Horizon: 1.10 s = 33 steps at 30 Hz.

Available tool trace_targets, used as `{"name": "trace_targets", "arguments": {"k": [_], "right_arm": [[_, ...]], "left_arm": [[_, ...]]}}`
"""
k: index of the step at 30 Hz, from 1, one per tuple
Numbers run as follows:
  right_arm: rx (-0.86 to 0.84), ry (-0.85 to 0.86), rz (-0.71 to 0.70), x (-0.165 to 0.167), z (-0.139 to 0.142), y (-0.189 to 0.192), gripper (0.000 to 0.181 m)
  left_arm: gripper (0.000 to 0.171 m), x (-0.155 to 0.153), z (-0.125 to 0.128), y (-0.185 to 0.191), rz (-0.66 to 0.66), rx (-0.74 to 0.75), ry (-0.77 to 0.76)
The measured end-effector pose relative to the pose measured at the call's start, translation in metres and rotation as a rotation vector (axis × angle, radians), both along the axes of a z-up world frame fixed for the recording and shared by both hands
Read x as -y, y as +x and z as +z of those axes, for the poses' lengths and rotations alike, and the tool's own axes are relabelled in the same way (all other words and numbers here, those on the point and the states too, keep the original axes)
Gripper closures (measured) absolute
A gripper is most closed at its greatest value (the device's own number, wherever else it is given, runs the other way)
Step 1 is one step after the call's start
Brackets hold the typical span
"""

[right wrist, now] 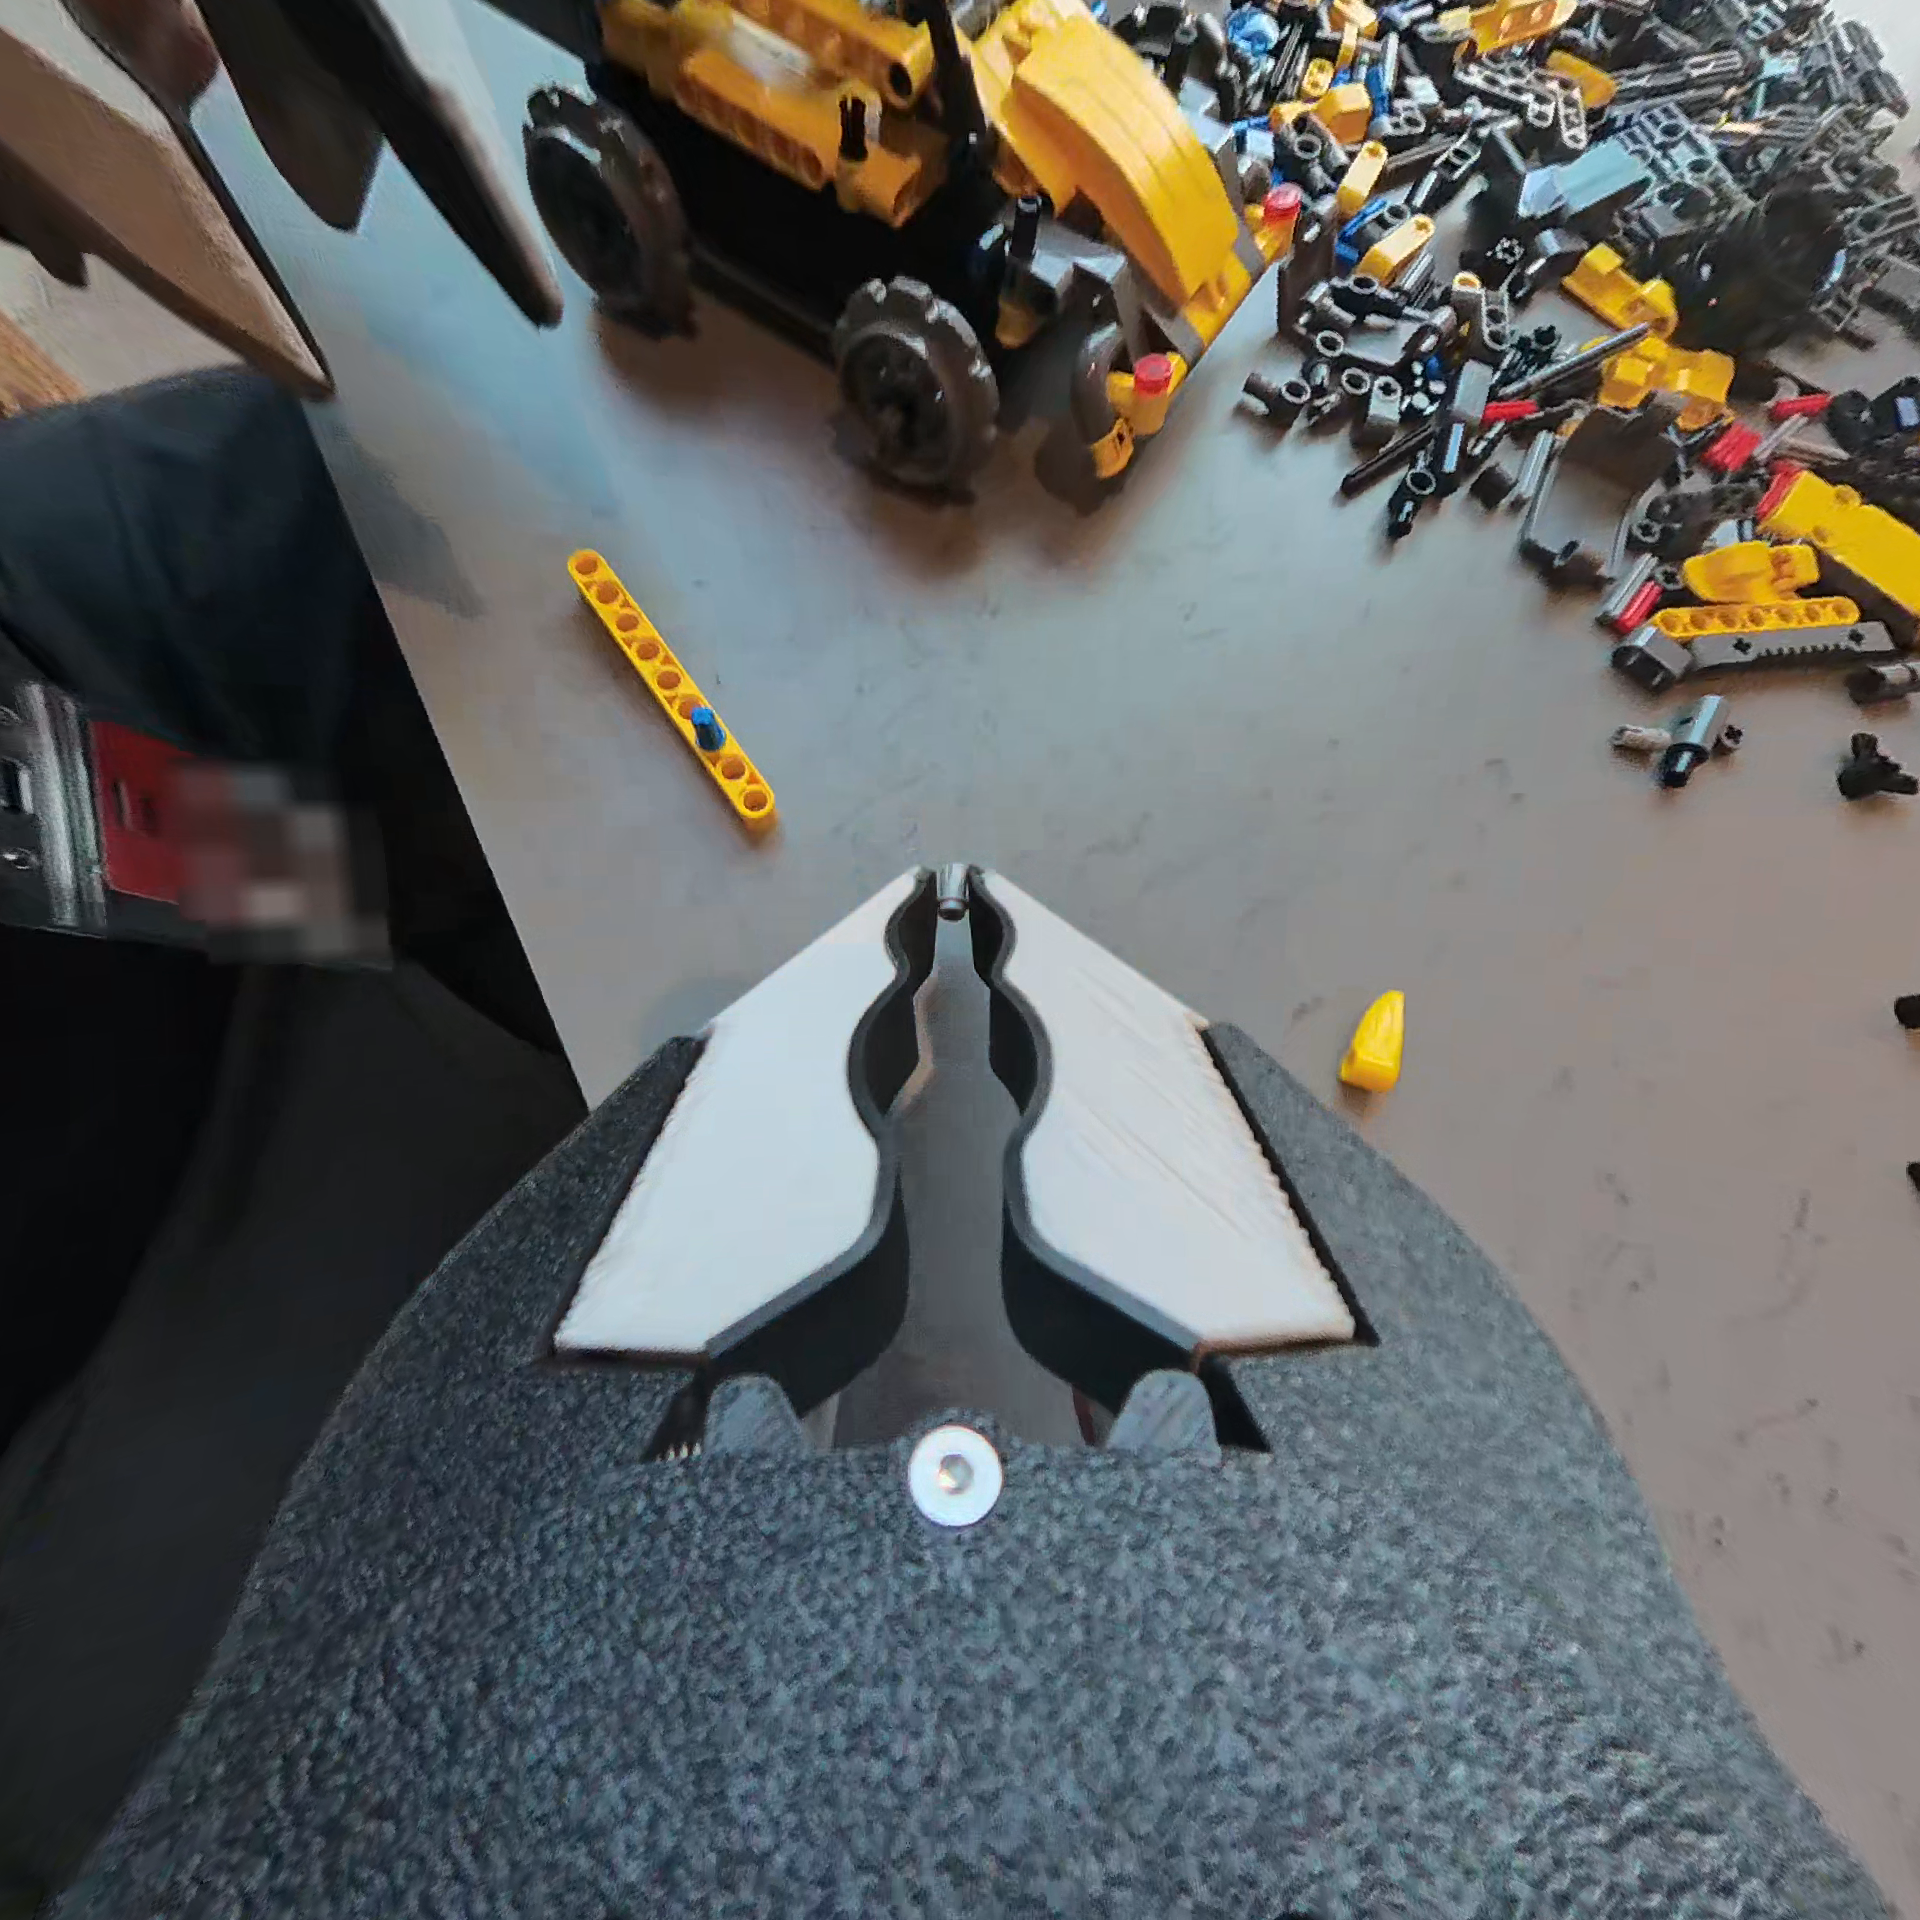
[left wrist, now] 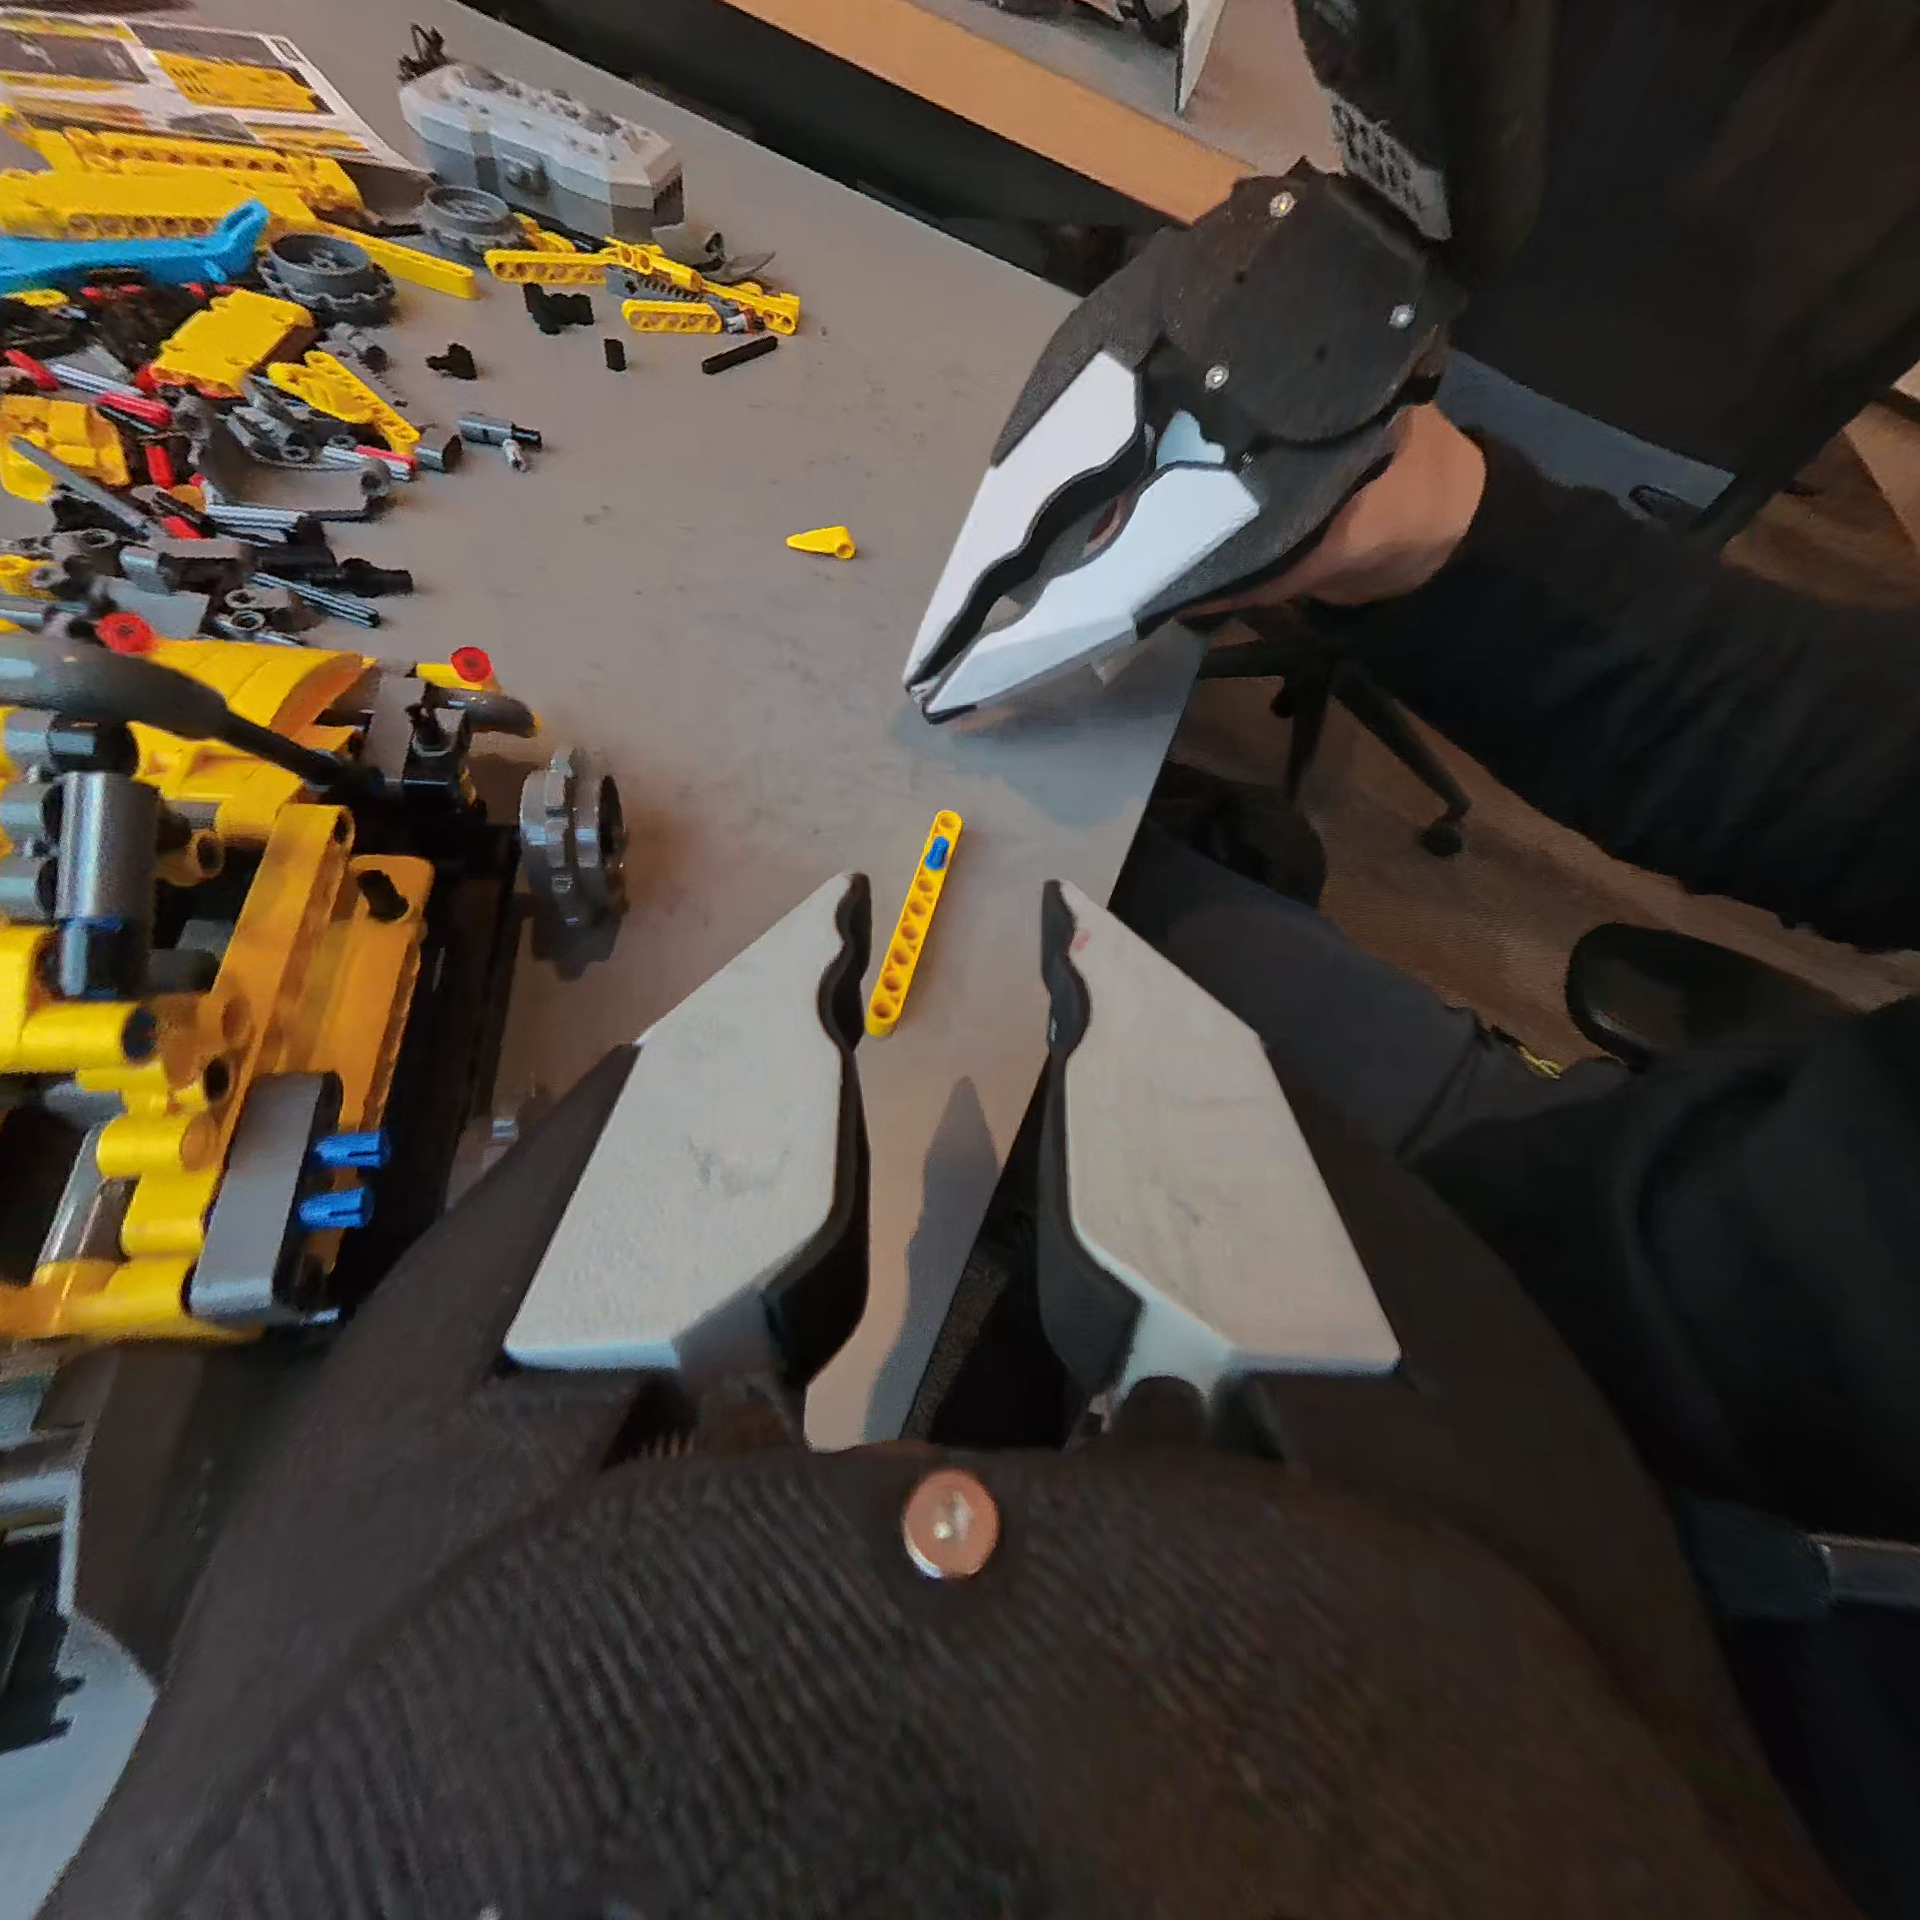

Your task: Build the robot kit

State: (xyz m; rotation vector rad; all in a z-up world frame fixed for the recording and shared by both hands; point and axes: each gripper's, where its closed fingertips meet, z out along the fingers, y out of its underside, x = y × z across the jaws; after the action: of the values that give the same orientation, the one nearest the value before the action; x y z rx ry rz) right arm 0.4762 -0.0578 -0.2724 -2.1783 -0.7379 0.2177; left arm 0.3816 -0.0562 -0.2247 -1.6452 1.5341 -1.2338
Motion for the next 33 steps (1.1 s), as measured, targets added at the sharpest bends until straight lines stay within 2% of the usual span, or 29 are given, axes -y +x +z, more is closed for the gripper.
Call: {"name": "trace_targets", "arguments": {"k": [5, 10, 16, 22, 25, 29, 33], "right_arm": [[0.022, -0.052, -0.009, 0.004, -0.010, 0.006, 0.172], [0.024, -0.042, -0.012, 0.007, -0.008, 0.010, 0.167], [-0.091, -0.021, -0.084, 0.024, 0.004, 0.027, 0.165], [-0.137, -0.043, -0.136, 0.035, 0.000, 0.028, 0.162], [-0.051, -0.029, -0.102, 0.030, -0.006, 0.028, 0.165], [-0.049, -0.064, -0.043, 0.022, -0.006, 0.025, 0.161], [0.044, -0.045, 0.023, 0.014, -0.008, 0.028, 0.164]], "left_arm": [[0.141, 0.002, 0.001, 0.004, -0.026, -0.040, -0.084], [0.140, 0.005, 0.000, 0.009, -0.041, -0.075, -0.039], [0.141, 0.010, -0.009, 0.008, -0.057, -0.103, -0.024], [0.141, 0.008, -0.012, 0.009, -0.054, -0.098, -0.057], [0.141, 0.008, -0.012, 0.012, -0.065, -0.106, -0.052], [0.138, 0.016, -0.009, 0.015, -0.111, -0.107, -0.022], [0.137, 0.026, -0.009, 0.013, -0.151, -0.105, 0.014]]}}
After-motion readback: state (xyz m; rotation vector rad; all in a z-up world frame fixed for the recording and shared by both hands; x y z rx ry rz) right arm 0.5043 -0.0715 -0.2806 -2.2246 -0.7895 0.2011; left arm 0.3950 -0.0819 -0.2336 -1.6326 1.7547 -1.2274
